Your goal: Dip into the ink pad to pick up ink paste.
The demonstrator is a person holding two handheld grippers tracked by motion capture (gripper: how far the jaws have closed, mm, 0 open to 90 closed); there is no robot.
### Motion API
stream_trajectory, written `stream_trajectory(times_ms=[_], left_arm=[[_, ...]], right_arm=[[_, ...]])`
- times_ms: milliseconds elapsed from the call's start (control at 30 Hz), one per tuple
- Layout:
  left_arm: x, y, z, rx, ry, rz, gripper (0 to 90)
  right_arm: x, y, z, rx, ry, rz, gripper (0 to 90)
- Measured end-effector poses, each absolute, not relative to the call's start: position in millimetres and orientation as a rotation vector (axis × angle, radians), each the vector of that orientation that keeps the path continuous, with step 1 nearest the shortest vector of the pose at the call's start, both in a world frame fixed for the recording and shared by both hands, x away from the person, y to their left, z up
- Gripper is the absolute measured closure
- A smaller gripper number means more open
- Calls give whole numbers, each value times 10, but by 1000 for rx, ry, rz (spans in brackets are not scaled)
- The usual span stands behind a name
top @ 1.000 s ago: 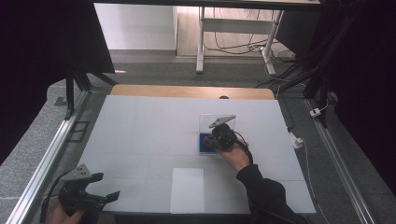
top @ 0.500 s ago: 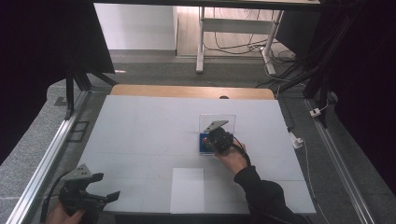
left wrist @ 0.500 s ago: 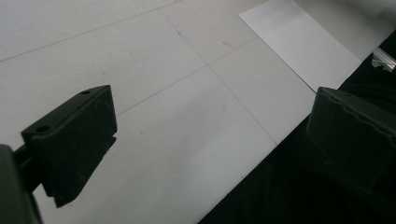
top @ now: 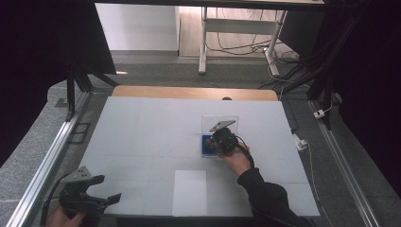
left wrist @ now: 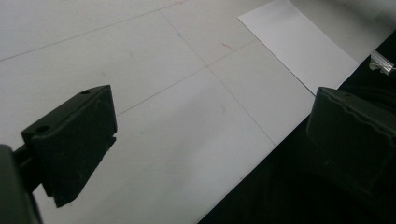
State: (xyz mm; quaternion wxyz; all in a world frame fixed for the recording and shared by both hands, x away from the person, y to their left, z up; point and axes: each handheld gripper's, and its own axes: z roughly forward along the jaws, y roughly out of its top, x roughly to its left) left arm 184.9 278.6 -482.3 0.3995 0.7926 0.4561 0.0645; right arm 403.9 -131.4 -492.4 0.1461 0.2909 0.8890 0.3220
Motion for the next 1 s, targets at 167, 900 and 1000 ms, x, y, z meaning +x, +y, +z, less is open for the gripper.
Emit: stream_trajectory(times_ms=[167, 900, 1000], left_arm=[[1848, 2791, -4823, 2000, 1154, 161, 20], [1834, 2802, -4821, 1998, 1154, 170, 21], [1836, 2800, -4822, 1999, 1155, 169, 21]], right_arm=[[4034, -1312, -4922, 846, 2556, 926, 802], [4076, -1387, -4894, 870, 2566, 971, 794], [4078, -1410, -4875, 878, 2560, 995, 794]])
